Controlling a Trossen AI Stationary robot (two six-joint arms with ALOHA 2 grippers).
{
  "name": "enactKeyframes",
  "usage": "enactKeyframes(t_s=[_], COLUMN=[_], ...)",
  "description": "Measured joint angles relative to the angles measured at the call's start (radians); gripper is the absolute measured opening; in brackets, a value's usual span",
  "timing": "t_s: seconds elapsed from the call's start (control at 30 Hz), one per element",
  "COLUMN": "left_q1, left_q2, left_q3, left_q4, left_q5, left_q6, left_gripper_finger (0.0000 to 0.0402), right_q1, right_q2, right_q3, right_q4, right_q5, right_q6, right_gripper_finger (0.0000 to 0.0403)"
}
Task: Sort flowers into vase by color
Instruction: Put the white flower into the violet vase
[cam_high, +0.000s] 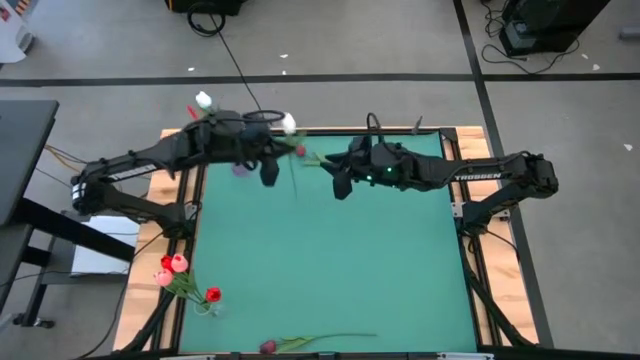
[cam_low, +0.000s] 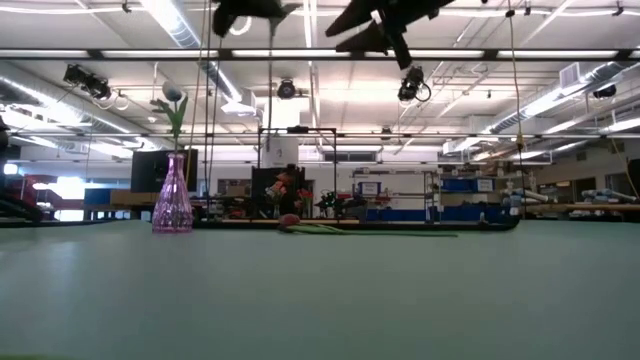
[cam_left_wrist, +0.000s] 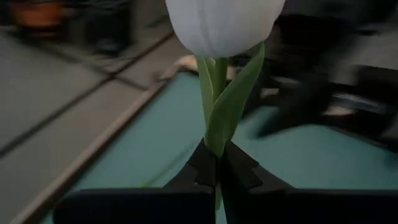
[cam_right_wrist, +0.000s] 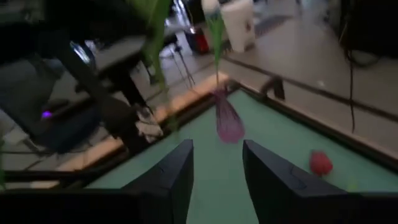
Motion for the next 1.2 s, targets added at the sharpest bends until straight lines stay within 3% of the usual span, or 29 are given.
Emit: enactKeyframes(t_s=[0.37,0.53,0.73,1.2], left_q1=[0.196,0.329,0.444,0.538], left_q2=[-0.223,-0.318,-0.339,-0.329], left_q3=[0.000,0.000,0.000,-0.142], left_q4=[-0.214,-0.213,-0.267,-0.191], left_q5=[-0.274,-0.283,-0.274,-0.176], left_q6=[0.102,0.153,0.178,0.131], left_gripper_finger=[0.0006,0.0006,0.0006,0.0009], right_q1=[0.000,0.000,-0.012,-0.024], right_q2=[0.000,0.000,0.000,0.000], right_q3=[0.000,0.000,0.000,0.000], right_q4=[-0.071,-0.071,-0.071,-0.074], right_q5=[0.002,0.002,0.001,-0.010], right_q6=[0.032,0.043,0.043,0.042], right_gripper_finger=[0.0150,0.0150,0.0150,0.0150])
